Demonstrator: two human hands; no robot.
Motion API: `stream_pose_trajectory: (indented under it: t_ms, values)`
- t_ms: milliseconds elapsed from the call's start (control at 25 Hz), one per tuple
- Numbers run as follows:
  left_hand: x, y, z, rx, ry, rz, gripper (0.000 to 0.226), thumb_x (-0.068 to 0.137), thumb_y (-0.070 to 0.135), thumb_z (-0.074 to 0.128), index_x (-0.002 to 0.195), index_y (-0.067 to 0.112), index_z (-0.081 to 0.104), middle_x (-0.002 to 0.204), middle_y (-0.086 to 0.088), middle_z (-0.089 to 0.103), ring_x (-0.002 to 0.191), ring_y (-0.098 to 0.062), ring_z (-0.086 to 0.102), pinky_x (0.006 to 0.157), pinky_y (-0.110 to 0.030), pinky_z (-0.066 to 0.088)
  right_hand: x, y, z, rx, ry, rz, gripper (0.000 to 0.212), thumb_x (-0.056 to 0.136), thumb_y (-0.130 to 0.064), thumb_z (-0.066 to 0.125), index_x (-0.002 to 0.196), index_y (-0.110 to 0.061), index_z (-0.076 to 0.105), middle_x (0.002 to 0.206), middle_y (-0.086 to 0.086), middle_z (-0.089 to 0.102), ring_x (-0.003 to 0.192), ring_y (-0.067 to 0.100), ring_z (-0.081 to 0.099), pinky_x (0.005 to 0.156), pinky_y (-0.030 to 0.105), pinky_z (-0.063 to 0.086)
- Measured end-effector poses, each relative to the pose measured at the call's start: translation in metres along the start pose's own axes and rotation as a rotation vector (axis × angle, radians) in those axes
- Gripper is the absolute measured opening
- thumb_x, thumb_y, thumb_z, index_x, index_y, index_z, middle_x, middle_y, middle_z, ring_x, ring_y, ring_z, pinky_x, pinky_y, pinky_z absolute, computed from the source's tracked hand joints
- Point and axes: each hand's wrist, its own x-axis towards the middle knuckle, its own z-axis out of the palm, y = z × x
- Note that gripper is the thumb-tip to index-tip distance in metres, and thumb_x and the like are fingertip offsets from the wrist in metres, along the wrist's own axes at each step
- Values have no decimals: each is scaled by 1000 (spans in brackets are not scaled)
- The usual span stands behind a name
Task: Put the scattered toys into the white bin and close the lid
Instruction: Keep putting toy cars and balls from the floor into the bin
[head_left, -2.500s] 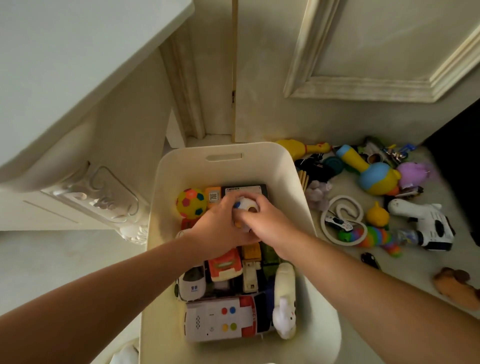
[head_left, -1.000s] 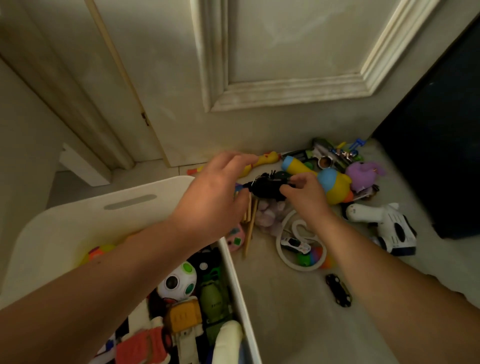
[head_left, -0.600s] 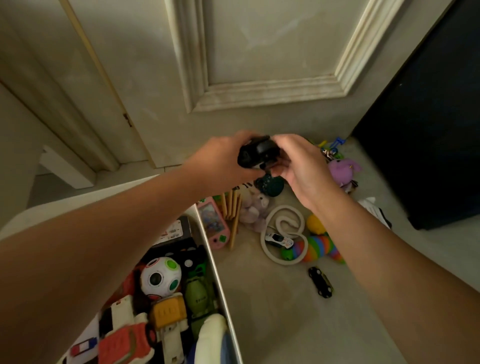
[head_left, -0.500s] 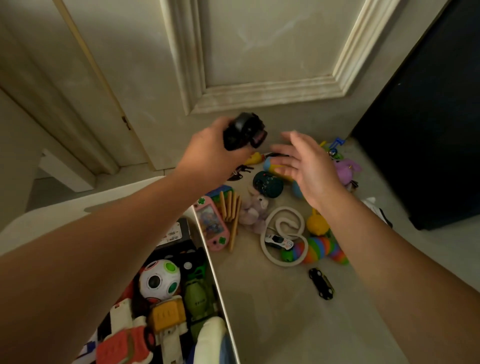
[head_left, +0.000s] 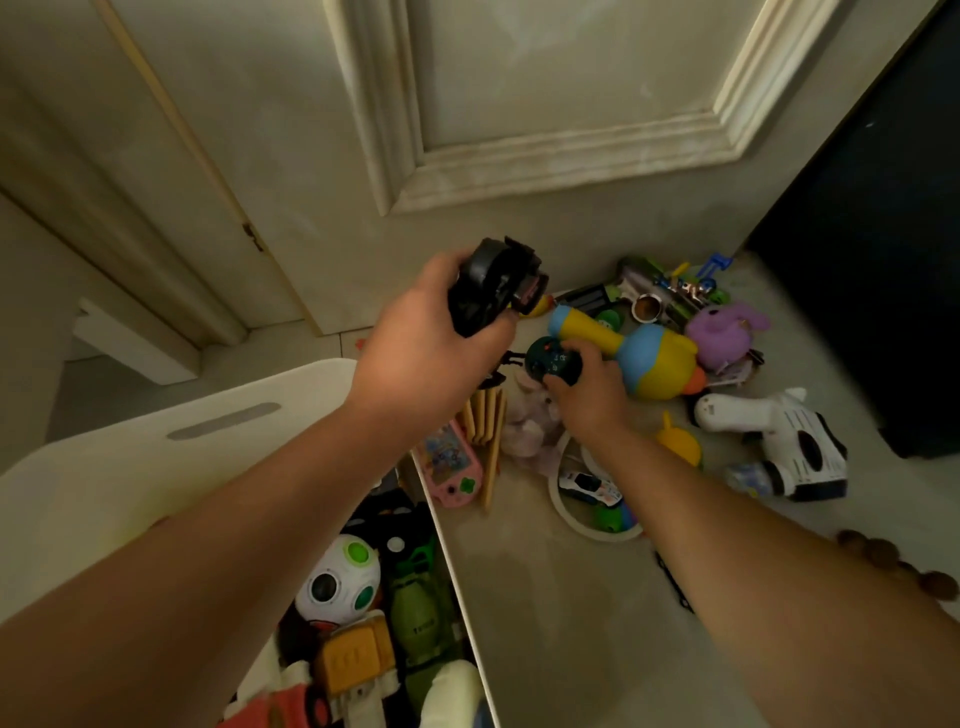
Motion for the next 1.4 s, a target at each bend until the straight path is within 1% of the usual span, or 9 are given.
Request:
stream_pose_trajectory:
  t_ms: [200, 320, 560, 680, 800, 880, 1000, 1160, 1400]
  values:
    - [-1, 2, -7, -273, 65, -28, 39, 85, 29, 68, 123, 26, 56, 98, 17, 67, 92, 5, 64, 80, -18, 54, -35, -29, -31, 584, -2, 31, 27, 90, -22, 62, 115, -26, 52, 98, 2, 65, 80, 17, 66, 61, 24, 52]
    - [-11, 5, -21, -436, 73, -26, 31, 83, 29, 66, 114, 26, 59, 102, 1, 71, 98, -13, 68, 88, -42, 56, -62, -51, -50, 964, -141, 171, 21, 94, -22, 53, 114, -19, 53, 101, 11, 66, 76, 29, 67, 58, 31, 53]
    - [-80, 16, -78, -337, -64, -104, 29, 85, 23, 70, 111, 30, 60, 96, 3, 71, 84, -12, 71, 73, -29, 59, -140, -111, -101, 1162, -512, 110, 28, 92, -18, 37, 116, -25, 50, 86, 15, 62, 54, 27, 61, 52, 29, 50]
    - [-120, 5, -108, -306, -92, -292, 28, 83, 32, 70, 108, 36, 61, 95, 1, 72, 82, -18, 71, 77, -39, 59, -189, -145, -106, 931, -633, 49, 32, 92, -11, 39, 116, -29, 52, 91, 17, 66, 61, 32, 66, 61, 37, 57]
    - [-158, -19, -123, -402, -121, -547, 35, 83, 34, 68, 116, 24, 59, 97, -8, 70, 80, -22, 69, 63, -30, 58, -229, -161, -79, 601, -560, -26, 43, 89, -9, 54, 124, -29, 43, 108, 17, 63, 78, 33, 67, 76, 45, 58]
    - [-179, -37, -121, -455, -161, -723, 43, 78, 36, 67, 117, 21, 58, 100, -10, 68, 86, -25, 69, 72, -34, 60, -240, -162, -58, 223, -445, -167, 56, 81, -20, 67, 128, -34, 39, 114, 7, 58, 91, 26, 65, 78, 39, 56]
    - [-198, -62, -113, -361, -234, -799, 46, 81, 41, 61, 122, 22, 53, 104, -9, 66, 93, -27, 67, 82, -38, 57, -243, -150, -20, -456, -274, -458, 70, 74, -37, 71, 134, -31, 34, 114, 6, 54, 98, 26, 56, 74, 31, 44]
    - [-197, -74, -122, -334, -157, -830, 61, 75, 52, 59, 130, 28, 47, 108, -5, 64, 97, -26, 65, 85, -40, 57, -241, -133, 27, -1028, -105, -732, 61, 84, -23, 59, 137, -16, 29, 112, 14, 58, 104, 31, 53, 85, 36, 37]
    - [-201, -78, -134, -471, -165, -907, 49, 86, 40, 64, 130, 23, 49, 110, -11, 63, 94, -27, 66, 67, -36, 60, -234, -111, 45, -851, -231, -455, 76, 88, 3, 49, 152, -14, 11, 142, 14, 34, 130, 30, 36, 102, 36, 41]
